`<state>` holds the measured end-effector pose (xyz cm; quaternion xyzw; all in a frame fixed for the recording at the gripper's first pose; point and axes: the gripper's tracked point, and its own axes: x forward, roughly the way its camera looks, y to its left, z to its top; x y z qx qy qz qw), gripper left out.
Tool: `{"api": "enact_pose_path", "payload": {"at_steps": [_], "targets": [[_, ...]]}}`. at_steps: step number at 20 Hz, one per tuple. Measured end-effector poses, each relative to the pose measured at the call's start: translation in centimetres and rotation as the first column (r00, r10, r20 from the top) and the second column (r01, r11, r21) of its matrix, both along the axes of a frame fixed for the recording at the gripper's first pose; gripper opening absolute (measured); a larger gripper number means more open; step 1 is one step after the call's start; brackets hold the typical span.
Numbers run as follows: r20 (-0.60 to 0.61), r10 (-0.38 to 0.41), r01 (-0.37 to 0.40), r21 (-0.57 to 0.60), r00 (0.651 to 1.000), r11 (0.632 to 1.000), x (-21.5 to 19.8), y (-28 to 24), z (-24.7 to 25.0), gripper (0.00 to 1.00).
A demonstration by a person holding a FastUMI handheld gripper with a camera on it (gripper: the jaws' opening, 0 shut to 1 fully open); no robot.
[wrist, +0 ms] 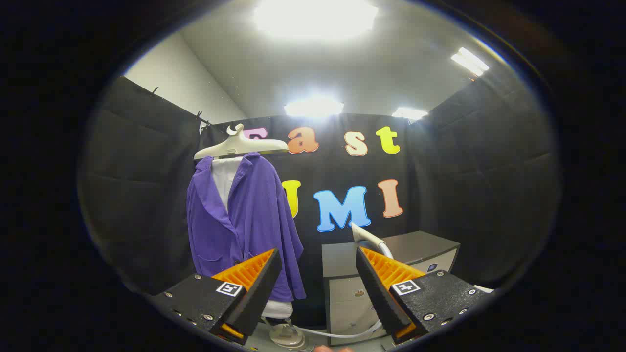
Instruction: Iron the clothes twice with a garment steamer, once on the left side and once on the right side.
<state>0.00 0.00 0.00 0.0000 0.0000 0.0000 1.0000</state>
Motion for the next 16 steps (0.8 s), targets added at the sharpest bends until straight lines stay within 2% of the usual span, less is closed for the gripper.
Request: {"api": "enact_pose_path", "payload": {"at_steps": [16], "targets": [[-0.027,-0.02,0.02,0.006,0.999,1.0,1.0,-0.9,-0.8,0.95]]}}
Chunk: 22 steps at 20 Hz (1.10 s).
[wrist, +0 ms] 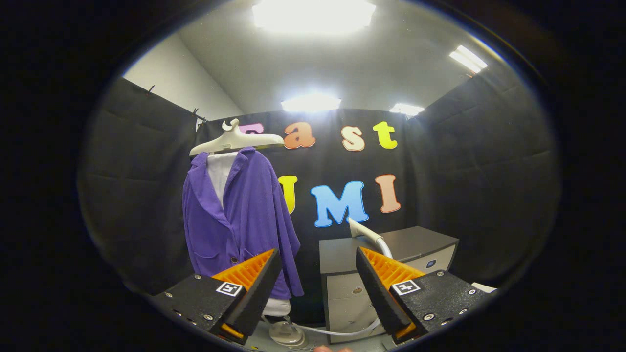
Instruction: Iron the clothes twice with a garment steamer, once on the left side and once on the right side.
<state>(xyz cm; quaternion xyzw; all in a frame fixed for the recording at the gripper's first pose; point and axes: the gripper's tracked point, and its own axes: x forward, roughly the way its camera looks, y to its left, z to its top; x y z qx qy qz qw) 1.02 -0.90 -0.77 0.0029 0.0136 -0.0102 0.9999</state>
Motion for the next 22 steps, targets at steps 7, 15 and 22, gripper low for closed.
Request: {"api": "enact_pose_path", "payload": {"at_steps": [7,15,22], "targets": [[-0.033,-0.02,0.019,-0.038,0.999,0.999,2.3,-2.1,-0.2,0.95],[-0.068,0.027,-0.029,-0.019,0.997,0.999,10.6,-7.1,0.6,0.95],[-0.158,0.05,-0.043,0.044,0.986,0.998,21.2,-13.3,-1.1,0.95]]}}
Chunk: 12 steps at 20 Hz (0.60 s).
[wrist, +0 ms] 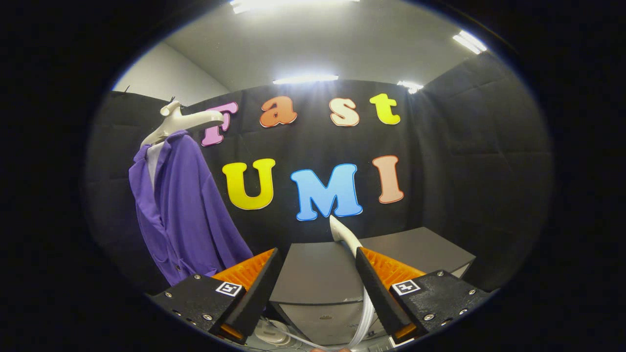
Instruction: Iron the clothes twice with a garment steamer, once on the left side and once on the right side.
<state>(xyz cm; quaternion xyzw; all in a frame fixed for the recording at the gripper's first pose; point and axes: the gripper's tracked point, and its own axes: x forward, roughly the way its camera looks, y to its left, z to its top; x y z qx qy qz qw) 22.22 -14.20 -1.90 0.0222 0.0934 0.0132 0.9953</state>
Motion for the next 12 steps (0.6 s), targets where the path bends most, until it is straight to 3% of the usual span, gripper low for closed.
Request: {"api": "enact_pose_path", "payload": {"at_steps": [7,12], "targets": [[-0.081,0.014,0.0,0.175,0.997,0.985,9.0,-6.2,-2.0,0.95],[-0.187,0.062,0.013,0.374,0.98,0.927,13.8,-8.1,-4.9,0.95]]}}
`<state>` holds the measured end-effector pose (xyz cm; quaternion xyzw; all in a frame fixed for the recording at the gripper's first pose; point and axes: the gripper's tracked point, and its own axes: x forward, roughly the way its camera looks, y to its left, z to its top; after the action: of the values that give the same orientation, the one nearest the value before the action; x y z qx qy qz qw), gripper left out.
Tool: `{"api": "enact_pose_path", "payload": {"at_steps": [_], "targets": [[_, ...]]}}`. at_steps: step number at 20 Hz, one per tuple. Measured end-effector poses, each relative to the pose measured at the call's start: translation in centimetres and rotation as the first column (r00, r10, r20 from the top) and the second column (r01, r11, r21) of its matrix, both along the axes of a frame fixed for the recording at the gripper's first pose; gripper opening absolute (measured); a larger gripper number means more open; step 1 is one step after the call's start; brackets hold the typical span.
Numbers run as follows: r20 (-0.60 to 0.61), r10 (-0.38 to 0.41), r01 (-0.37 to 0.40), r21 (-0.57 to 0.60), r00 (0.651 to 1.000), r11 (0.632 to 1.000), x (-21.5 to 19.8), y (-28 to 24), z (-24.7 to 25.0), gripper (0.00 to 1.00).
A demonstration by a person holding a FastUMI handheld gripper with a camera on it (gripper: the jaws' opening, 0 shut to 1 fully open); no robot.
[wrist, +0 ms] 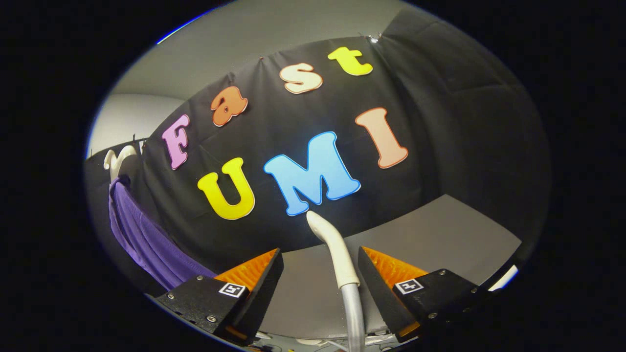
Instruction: Iron the clothes twice with a garment steamer, once on the left side and once on the right side.
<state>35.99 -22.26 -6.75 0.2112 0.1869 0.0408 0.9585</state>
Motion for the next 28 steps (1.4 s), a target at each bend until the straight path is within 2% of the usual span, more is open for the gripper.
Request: {"api": "enact_pose_path", "payload": {"at_steps": [4,13,20,22,24,26,28], "targets": [[-0.095,0.053,-0.04,0.134,0.994,0.99,2.9,-0.1,-2.7,0.95],[-0.265,0.161,-0.1,0.227,0.951,0.969,6.8,0.3,-9.4,0.94],[-0.354,0.316,-0.165,0.396,0.88,0.903,8.2,3.0,-12.6,0.93],[-0.367,0.351,-0.167,0.447,0.861,0.879,8.2,3.8,-12.9,0.88],[-0.377,0.358,-0.154,0.474,0.854,0.867,8.6,3.6,-13.0,0.79],[-0.39,0.365,-0.141,0.496,0.846,0.857,8.6,3.4,-13.2,0.69],[-0.403,0.379,-0.127,0.527,0.833,0.84,8.7,3.9,-13.7,0.54]]}}
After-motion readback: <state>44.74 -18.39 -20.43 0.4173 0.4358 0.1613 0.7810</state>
